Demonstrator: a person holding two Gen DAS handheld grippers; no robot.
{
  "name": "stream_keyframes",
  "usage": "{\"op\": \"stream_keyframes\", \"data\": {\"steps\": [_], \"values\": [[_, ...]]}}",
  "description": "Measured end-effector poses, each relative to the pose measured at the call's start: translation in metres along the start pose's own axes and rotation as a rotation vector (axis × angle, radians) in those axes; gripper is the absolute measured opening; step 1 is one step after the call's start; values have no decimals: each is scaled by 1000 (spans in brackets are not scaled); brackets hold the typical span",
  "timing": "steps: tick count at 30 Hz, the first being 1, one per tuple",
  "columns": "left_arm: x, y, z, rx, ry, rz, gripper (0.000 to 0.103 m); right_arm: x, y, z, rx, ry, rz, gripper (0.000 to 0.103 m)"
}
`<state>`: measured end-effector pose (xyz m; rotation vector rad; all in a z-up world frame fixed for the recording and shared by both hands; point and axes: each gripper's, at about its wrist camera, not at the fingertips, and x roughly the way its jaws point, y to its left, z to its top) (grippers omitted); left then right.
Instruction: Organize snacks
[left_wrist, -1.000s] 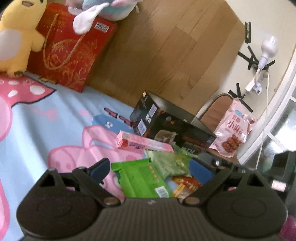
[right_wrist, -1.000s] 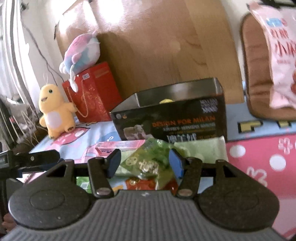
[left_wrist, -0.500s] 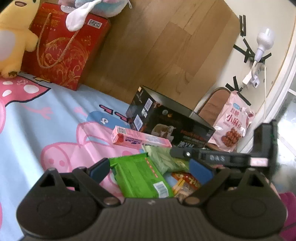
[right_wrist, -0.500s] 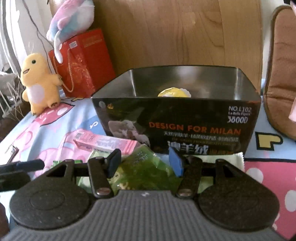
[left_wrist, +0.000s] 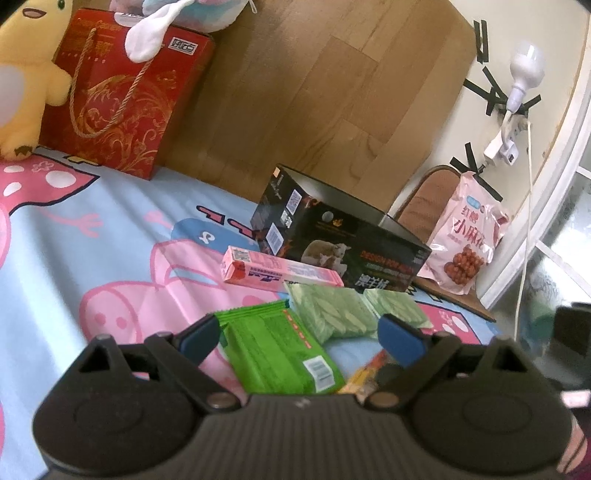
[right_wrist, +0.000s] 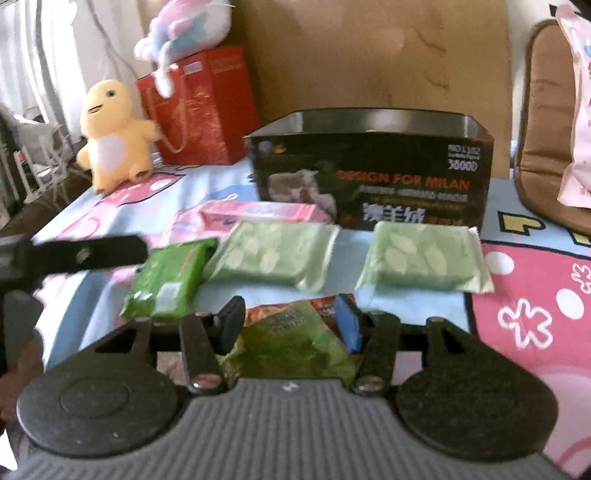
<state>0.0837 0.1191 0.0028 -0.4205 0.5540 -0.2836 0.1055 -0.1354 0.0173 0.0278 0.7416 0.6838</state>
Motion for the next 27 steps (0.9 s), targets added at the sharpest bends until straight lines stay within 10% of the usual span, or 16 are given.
{"op": "stream_keyframes", "data": {"steps": [7,27], "values": [[-2,1,0,-6,-4,0,96,-28,11,-6,-30,-93,7,82],[-21,-12,-15,-75,29,-135,96,-56,13,-50,69,-19,124,80]]}}
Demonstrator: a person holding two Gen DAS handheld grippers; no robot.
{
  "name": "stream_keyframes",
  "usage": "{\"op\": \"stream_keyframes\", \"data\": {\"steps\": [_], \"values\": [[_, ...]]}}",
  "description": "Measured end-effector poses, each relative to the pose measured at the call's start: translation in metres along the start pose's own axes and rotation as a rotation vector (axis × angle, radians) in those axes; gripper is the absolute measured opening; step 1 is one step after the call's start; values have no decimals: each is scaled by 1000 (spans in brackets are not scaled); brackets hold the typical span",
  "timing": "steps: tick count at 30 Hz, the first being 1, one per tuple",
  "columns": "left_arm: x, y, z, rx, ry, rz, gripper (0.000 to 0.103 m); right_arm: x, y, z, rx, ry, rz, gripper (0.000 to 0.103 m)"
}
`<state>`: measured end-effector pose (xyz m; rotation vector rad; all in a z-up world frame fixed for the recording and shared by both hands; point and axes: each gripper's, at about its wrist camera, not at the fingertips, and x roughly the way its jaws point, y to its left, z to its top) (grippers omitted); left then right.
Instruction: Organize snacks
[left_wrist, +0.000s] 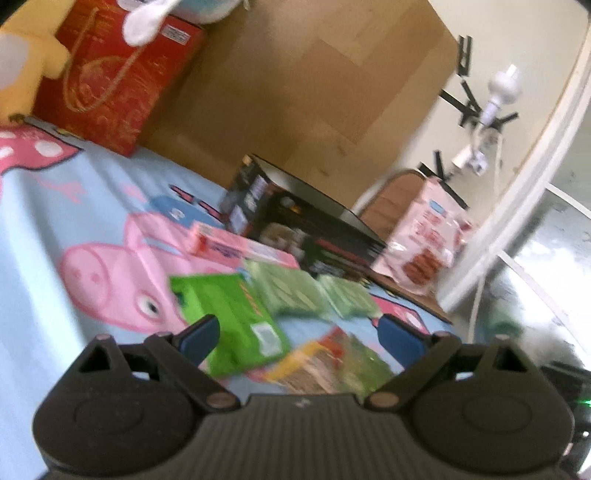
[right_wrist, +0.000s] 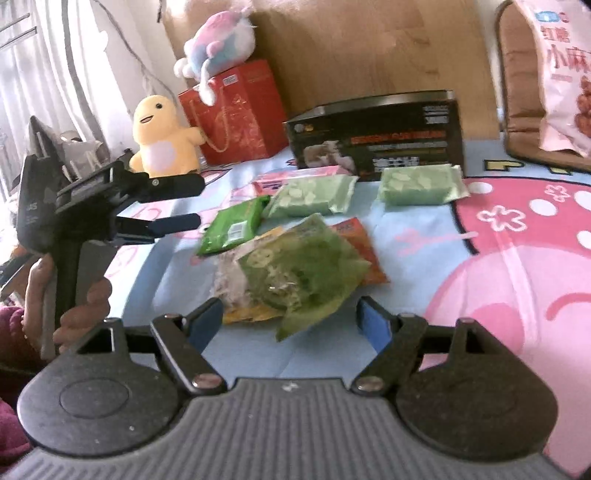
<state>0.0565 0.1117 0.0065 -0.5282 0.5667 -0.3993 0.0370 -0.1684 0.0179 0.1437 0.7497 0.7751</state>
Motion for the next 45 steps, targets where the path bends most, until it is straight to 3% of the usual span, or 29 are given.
{"op": "stream_keyframes", "data": {"steps": [3,7,15,17,19,24,33,38,42,45], "values": [[3,-3,-7,-28,44,-37,96,8,12,0,-40,14,41,73],[11,0,-14,-80,96,-54,93,20,22,0,-68,7,68,56],[11,6,-15,-125,103,-76,91,22,28,0,-88,-2,61,42],[10,6,-16,-123,105,-82,91,22,31,-1,-96,-2,92,32],[10,6,-17,-121,107,-81,91,23,38,-4,-123,13,130,29],[9,7,-16,-130,104,-84,91,25,47,-7,-169,28,151,32],[-8,23,-7,-197,70,-100,91,12,21,-4,-35,1,118,41],[-9,9,-8,-144,95,-108,90,9,18,-1,-13,-13,110,44],[-9,-2,-16,-92,130,-67,89,14,29,1,-65,10,138,61],[-5,-4,-23,-100,154,-64,81,24,42,0,-136,60,133,62]]}}
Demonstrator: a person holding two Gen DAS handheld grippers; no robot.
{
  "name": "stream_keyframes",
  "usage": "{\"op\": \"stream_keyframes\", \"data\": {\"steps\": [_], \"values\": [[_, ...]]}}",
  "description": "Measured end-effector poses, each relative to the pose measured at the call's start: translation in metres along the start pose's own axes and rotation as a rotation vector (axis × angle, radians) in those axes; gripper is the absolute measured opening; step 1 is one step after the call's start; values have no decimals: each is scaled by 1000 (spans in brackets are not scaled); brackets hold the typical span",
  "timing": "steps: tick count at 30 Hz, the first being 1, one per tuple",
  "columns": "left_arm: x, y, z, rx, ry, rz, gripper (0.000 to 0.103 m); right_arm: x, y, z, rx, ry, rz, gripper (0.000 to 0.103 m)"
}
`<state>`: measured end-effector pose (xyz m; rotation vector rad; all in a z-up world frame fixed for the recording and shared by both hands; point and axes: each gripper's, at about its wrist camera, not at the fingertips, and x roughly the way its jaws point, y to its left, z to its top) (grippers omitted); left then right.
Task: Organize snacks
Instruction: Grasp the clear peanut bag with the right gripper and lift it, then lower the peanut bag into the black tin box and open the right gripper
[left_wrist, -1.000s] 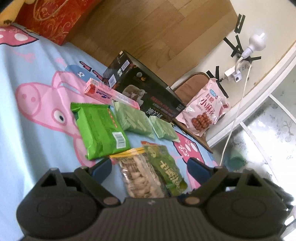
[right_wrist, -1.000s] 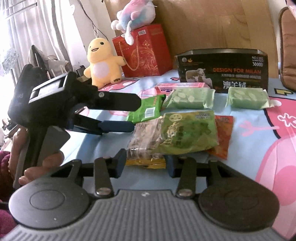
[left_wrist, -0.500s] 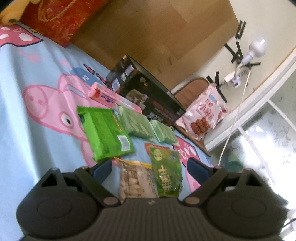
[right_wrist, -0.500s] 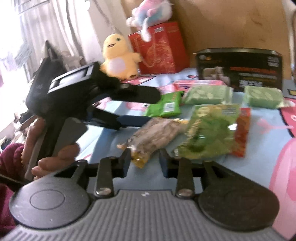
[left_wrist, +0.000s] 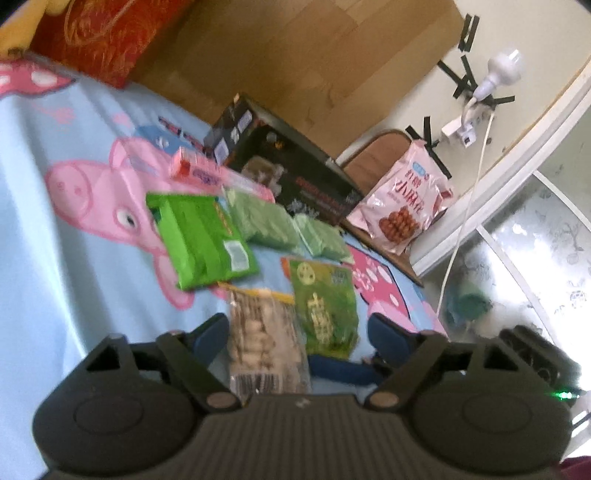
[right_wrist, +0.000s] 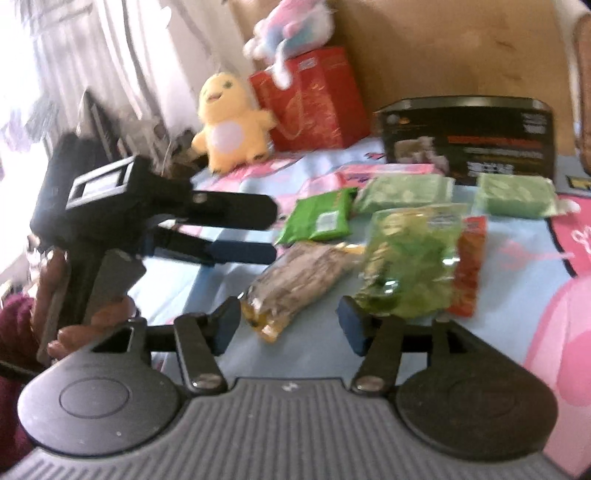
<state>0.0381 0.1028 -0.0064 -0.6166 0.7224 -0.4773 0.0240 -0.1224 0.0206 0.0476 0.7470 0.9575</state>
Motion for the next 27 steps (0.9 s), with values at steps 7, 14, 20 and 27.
{"op": "stream_keyframes", "data": {"steps": [7,14,20,27], "values": [[-2,-7,-4,15,-19,-23,77,19,16,6,-94,-28,-52,52],[-26,-28,2,56,-88,-72,77,-8,21,11,-98,-132,-2,41],[-26,-35,15,56,-121,-78,77,-15,24,25,-129,-209,-19,38],[-14,-38,26,65,-114,-86,77,-13,18,28,-130,-235,-52,38]]}}
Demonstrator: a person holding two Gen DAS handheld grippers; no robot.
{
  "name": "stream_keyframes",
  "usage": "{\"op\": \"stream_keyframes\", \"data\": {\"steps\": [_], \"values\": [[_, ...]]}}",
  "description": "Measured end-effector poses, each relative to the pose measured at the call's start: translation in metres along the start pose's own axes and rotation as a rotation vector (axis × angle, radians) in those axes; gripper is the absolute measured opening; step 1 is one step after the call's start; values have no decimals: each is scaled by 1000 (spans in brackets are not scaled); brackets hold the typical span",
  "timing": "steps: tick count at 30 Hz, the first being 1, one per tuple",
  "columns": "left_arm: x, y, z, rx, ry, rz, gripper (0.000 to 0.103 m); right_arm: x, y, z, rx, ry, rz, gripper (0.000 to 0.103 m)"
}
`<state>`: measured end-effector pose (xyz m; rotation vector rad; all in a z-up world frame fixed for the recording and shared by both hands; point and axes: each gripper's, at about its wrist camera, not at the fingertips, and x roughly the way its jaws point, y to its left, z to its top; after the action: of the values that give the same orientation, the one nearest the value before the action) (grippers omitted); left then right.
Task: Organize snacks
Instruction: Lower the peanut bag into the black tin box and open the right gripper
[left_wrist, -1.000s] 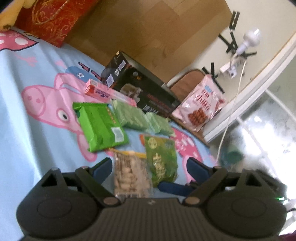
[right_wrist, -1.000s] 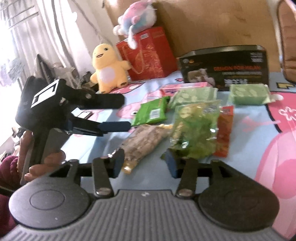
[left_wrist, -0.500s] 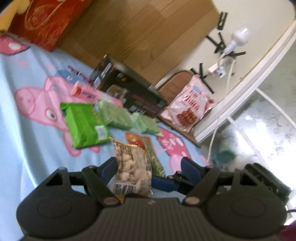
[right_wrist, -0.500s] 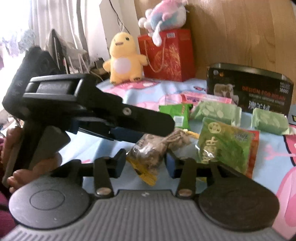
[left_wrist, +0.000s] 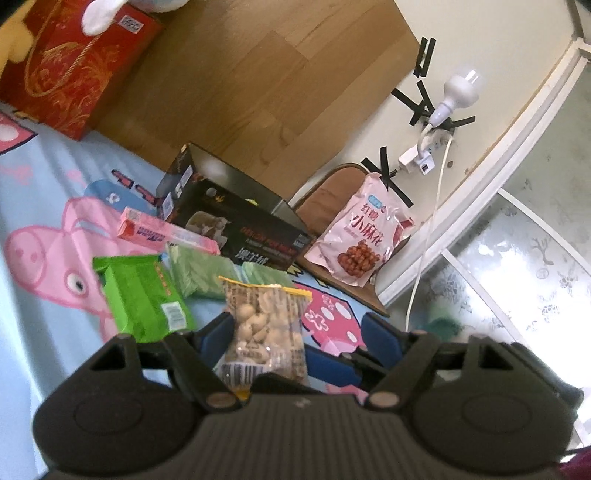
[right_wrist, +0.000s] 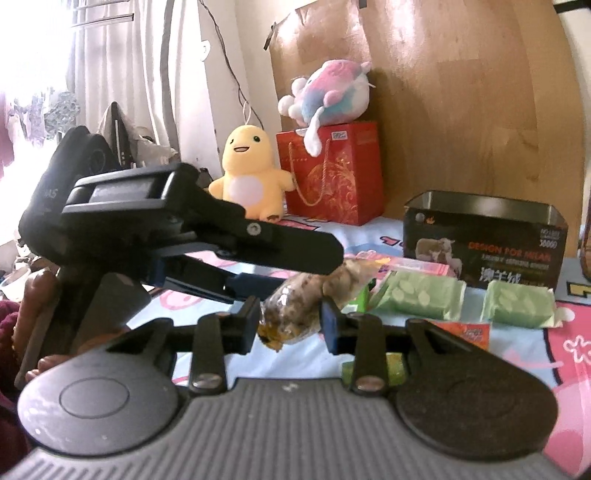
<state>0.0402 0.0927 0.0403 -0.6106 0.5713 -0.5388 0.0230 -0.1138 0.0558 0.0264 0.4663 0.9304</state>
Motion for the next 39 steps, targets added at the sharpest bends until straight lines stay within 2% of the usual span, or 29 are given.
{"op": "stream_keyframes", "data": {"steps": [14,18,25,32,35,37,39], "values": [[21,-16,28,77,-33,-21,78,0,-17,14,1,-69,-74,38],[29,-23,43,113,-54,-32,82,6,-25,19,-10,-82,-95,38],[52,-29,74,178,-89,-34,83,20,-42,39,-27,-134,-146,38],[102,-8,118,188,-96,22,89,61,-82,68,-20,-126,-185,39],[125,11,136,158,-87,101,93,88,-107,80,7,-77,-206,44],[123,22,140,119,-90,125,93,97,-121,83,35,-60,-246,50],[107,30,138,89,-118,91,93,89,-133,82,82,-69,-271,50]]}}
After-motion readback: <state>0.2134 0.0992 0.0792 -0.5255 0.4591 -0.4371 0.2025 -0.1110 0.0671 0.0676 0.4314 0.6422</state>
